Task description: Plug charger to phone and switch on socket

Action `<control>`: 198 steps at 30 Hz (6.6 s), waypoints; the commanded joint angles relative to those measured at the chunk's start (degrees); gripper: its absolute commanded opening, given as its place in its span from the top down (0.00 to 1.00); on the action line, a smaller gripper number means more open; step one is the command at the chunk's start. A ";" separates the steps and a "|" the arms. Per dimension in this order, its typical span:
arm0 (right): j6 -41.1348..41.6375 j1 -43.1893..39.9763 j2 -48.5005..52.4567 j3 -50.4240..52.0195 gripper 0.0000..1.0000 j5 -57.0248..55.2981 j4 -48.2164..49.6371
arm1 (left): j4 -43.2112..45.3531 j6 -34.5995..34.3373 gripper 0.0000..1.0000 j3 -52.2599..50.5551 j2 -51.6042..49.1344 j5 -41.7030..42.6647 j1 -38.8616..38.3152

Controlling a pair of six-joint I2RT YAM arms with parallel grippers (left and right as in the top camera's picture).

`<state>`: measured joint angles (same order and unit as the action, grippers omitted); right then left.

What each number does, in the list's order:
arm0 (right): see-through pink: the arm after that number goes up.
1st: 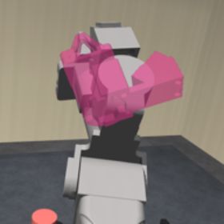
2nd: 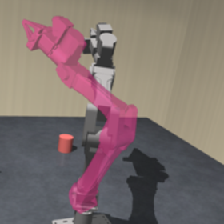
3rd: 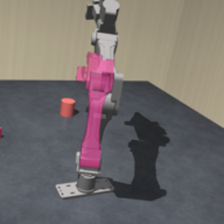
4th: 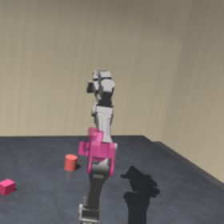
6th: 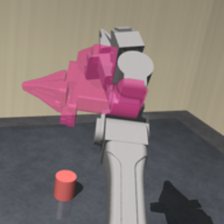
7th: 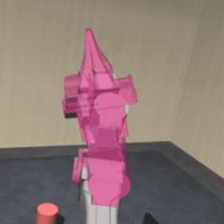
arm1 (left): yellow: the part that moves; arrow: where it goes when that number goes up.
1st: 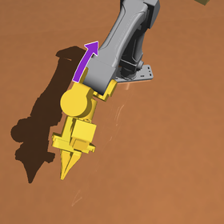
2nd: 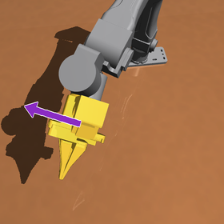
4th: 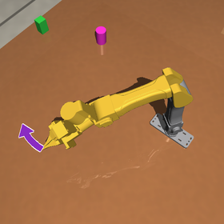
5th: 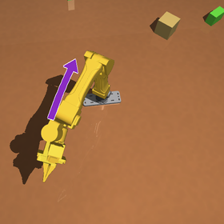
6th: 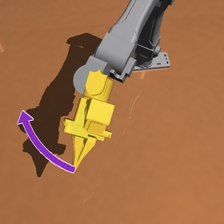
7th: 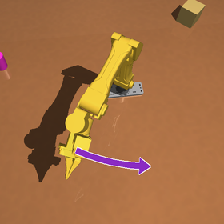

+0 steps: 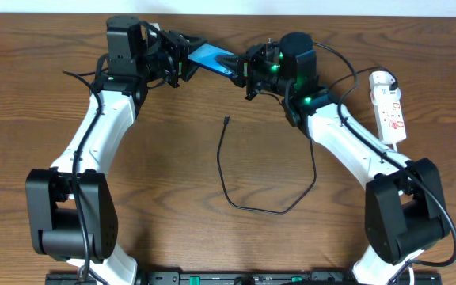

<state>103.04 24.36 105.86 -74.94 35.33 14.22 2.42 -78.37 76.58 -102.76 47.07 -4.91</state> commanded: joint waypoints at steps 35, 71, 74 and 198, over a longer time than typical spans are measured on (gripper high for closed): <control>1.66 4.48 -0.26 -0.81 0.66 -5.92 -0.28 | 0.48 -0.15 0.93 0.79 -0.11 -2.75 0.24; -57.13 -12.81 -0.26 -0.81 0.01 -6.95 -33.09 | -14.40 27.34 0.93 0.79 -0.11 9.40 8.87; -60.57 -12.22 -0.20 -0.81 0.01 -6.95 -33.18 | -14.29 28.33 0.93 0.79 -0.11 9.92 8.87; -94.20 5.49 -2.91 -0.83 0.99 35.39 -33.79 | 4.59 26.80 0.92 0.79 -0.11 38.25 16.17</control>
<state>9.91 29.76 104.62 -75.90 68.53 -20.18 5.43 -51.53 76.51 -103.09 78.85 11.46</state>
